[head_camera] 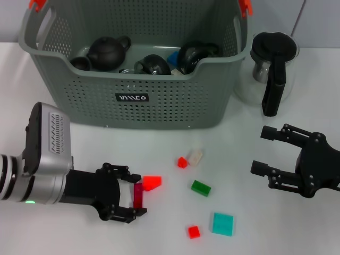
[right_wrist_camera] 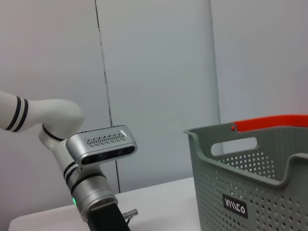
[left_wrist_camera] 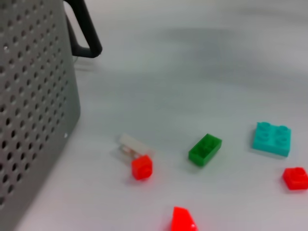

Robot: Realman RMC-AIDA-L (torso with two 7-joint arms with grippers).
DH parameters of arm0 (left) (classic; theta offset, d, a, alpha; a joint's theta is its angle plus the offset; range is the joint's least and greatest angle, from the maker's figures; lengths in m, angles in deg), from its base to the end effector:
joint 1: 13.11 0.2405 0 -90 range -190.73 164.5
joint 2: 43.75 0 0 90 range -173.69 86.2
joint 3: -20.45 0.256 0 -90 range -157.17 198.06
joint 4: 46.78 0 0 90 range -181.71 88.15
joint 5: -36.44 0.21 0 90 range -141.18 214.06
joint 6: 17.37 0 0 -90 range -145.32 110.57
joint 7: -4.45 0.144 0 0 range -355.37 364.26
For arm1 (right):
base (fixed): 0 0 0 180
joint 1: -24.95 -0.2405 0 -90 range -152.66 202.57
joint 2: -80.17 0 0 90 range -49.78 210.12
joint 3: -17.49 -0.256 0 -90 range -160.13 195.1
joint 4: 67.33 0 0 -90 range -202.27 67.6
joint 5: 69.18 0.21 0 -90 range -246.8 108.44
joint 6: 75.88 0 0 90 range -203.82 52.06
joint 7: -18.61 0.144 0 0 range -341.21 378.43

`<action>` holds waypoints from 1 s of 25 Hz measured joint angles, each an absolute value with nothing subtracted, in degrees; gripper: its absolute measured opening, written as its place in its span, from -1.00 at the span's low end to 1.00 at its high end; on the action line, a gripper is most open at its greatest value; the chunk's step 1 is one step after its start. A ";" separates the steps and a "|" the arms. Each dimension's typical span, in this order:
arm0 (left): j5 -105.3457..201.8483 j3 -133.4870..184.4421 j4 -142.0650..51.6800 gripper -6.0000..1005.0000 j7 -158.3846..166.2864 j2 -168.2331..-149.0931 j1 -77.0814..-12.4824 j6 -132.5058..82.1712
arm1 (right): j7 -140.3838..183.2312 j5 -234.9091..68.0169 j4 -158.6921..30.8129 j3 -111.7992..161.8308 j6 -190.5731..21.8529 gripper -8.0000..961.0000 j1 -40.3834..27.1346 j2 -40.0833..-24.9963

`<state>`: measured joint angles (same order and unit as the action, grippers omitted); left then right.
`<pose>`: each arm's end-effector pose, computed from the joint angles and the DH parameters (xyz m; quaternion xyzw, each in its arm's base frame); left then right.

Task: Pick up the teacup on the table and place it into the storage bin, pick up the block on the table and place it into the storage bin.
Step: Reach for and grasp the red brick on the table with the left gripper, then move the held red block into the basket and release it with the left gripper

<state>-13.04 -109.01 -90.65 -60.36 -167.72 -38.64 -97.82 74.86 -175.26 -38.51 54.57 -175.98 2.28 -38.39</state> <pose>-0.2928 0.2977 -0.0512 -0.9921 -0.0684 -0.0425 0.0965 0.2824 0.2715 -0.0022 -0.9191 0.1171 0.3450 0.1498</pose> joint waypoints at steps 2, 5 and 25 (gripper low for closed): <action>-13.04 -108.89 -90.51 0.39 -60.36 -167.80 -38.64 -97.22 | 74.86 -175.26 -38.51 54.57 -175.98 0.72 2.28 -38.39; -13.04 -108.84 -90.43 0.38 -60.36 -167.87 -38.65 -97.00 | 74.86 -175.26 -38.51 54.57 -175.98 0.72 2.33 -38.37; -13.33 -110.60 -100.46 0.34 -68.29 -167.82 -37.81 -107.37 | 74.86 -175.05 -38.51 54.57 -176.02 0.72 2.37 -38.20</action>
<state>-13.33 -110.60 -100.46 -68.29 -167.82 -37.81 -107.37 74.86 -175.05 -38.51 54.57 -176.02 2.37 -38.20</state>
